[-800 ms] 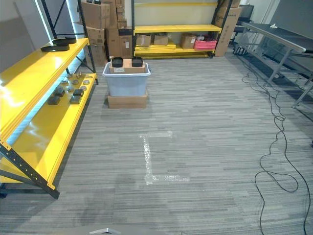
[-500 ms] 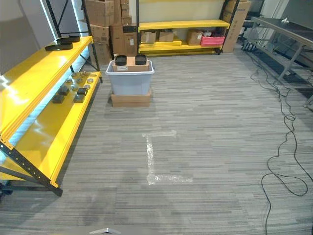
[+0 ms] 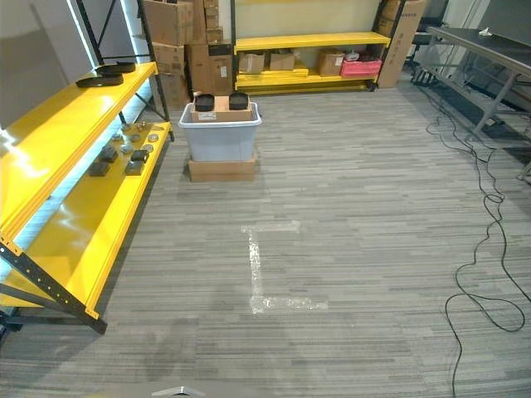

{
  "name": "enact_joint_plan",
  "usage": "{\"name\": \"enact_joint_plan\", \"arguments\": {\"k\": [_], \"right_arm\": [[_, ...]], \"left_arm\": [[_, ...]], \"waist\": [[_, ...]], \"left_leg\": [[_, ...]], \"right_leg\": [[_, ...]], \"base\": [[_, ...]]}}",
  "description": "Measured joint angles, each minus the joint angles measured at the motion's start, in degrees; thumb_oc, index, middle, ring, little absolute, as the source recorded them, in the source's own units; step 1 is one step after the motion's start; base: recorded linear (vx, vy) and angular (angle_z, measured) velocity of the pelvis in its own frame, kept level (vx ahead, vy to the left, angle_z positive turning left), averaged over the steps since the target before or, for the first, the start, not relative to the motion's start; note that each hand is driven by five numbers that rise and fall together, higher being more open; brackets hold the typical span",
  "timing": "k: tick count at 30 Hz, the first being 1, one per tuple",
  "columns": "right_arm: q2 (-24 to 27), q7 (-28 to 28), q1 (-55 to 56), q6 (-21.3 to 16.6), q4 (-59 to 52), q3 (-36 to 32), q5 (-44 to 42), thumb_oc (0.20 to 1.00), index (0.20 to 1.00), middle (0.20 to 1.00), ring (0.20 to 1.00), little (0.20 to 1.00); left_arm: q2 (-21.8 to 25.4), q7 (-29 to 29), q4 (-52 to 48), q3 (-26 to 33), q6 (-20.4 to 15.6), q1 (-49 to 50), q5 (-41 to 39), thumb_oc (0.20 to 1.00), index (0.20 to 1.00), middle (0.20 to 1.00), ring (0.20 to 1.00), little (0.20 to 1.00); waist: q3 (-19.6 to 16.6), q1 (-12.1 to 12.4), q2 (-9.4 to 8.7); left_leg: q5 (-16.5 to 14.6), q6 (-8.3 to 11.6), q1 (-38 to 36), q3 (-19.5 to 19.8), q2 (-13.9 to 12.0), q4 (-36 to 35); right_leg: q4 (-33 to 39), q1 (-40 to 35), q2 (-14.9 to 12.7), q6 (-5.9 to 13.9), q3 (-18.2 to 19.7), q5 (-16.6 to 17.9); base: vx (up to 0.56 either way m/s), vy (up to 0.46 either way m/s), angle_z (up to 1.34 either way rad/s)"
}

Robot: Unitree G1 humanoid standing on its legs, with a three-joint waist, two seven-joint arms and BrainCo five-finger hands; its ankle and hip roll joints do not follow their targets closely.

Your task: Move parts from the plastic box to the shelf.

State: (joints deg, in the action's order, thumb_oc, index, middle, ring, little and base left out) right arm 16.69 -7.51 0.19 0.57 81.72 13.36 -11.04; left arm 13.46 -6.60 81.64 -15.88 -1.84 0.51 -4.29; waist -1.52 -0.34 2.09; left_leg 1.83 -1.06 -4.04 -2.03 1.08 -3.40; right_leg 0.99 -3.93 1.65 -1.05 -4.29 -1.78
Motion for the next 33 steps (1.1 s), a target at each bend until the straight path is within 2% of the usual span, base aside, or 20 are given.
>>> {"name": "enact_joint_plan", "arguments": {"k": [10, 19, 21, 24, 25, 28, 33], "right_arm": [[0.1, -2.0, -2.9, 1.9, -1.4, 2.5, 0.7, 1.000, 1.000, 1.000, 1.000, 1.000], [0.3, -1.8, -5.4, 1.7, -3.7, 6.0, 4.3, 1.000, 1.000, 1.000, 1.000, 1.000], [0.9, -0.5, -7.5, 0.7, -8.1, 6.5, 4.8, 1.000, 1.000, 1.000, 1.000, 1.000], [2.5, 0.3, -6.8, -0.7, -13.2, 13.7, 9.2, 1.000, 1.000, 1.000, 1.000, 1.000], [2.5, 0.3, -6.4, -1.9, -13.0, 11.3, 10.9, 1.000, 1.000, 1.000, 1.000, 1.000], [2.4, 0.5, -6.3, -2.1, -10.8, 7.7, 11.2, 1.000, 1.000, 1.000, 1.000, 1.000], [2.2, 0.7, -3.7, -1.8, -3.8, -0.9, 5.6, 1.000, 1.000, 1.000, 1.000, 1.000]], "left_arm": [[-0.1, 0.1, -2.3, -1.1, -0.3, -2.2, 1.1, 1.000, 1.000, 1.000, 1.000, 1.000], [-0.5, 0.2, -3.4, -4.6, -0.5, -2.1, 2.3, 1.000, 1.000, 1.000, 1.000, 1.000], [-0.3, 1.3, -5.9, -4.6, -0.7, -3.8, 2.3, 1.000, 1.000, 1.000, 1.000, 1.000], [2.9, 1.3, -9.6, -7.5, -1.5, -4.6, 5.0, 1.000, 1.000, 1.000, 1.000, 1.000], [5.1, 1.8, -9.0, -7.0, -2.9, -6.0, 7.2, 1.000, 1.000, 1.000, 1.000, 1.000], [6.7, 2.9, -7.9, -6.3, -2.8, -6.1, 9.1, 1.000, 1.000, 1.000, 1.000, 1.000], [5.3, 5.0, -4.5, -2.1, -2.8, -4.2, 9.0, 1.000, 1.000, 1.000, 1.000, 1.000]], "waist": [[1.1, -0.3, -0.68], [1.8, -0.1, -1.03], [3.0, -0.1, -1.01], [3.6, 0.2, -1.57], [3.8, 0.4, -2.01], [3.9, 0.3, -1.78], [4.1, 0.3, -1.26]], "left_leg": [[0.0, 0.00, 0.7, -1.2, 0.0, -0.2], [0.1, 0.05, -0.1, -1.0, 0.0, -0.8], [0.4, 0.11, -0.1, -0.9, 0.0, -0.8], [0.7, 0.37, 0.1, -0.4, -0.1, -0.8], [0.8, 0.58, 0.0, 0.2, -0.2, -1.0], [0.8, 0.61, -0.3, 0.1, -0.2, -1.0], [0.6, 0.35, -1.0, -0.3, -0.1, -1.1]], "right_leg": [[1.5, 0.4, 0.0, 0.12, 0.7, 1.5], [4.0, -1.4, 0.1, 0.16, 0.5, 2.6], [4.0, -1.4, 0.1, 0.16, 0.5, 2.8], [4.0, -1.5, 0.3, 0.29, 0.3, 2.7], [4.0, -1.5, 0.4, 0.23, -0.1, 2.7], [4.1, -1.8, 0.5, 0.19, 0.1, 2.6], [4.1, -2.3, 0.2, 0.15, 0.2, 2.7]], "base": [[-0.02, 0.017, -0.05], [-0.01, -0.003, 0.01], [-0.05, -0.069, 0.02], [0.00, -0.071, 0.09], [0.02, -0.040, 0.13], [0.05, 0.025, 0.01], [0.06, 0.054, -0.03]]}}
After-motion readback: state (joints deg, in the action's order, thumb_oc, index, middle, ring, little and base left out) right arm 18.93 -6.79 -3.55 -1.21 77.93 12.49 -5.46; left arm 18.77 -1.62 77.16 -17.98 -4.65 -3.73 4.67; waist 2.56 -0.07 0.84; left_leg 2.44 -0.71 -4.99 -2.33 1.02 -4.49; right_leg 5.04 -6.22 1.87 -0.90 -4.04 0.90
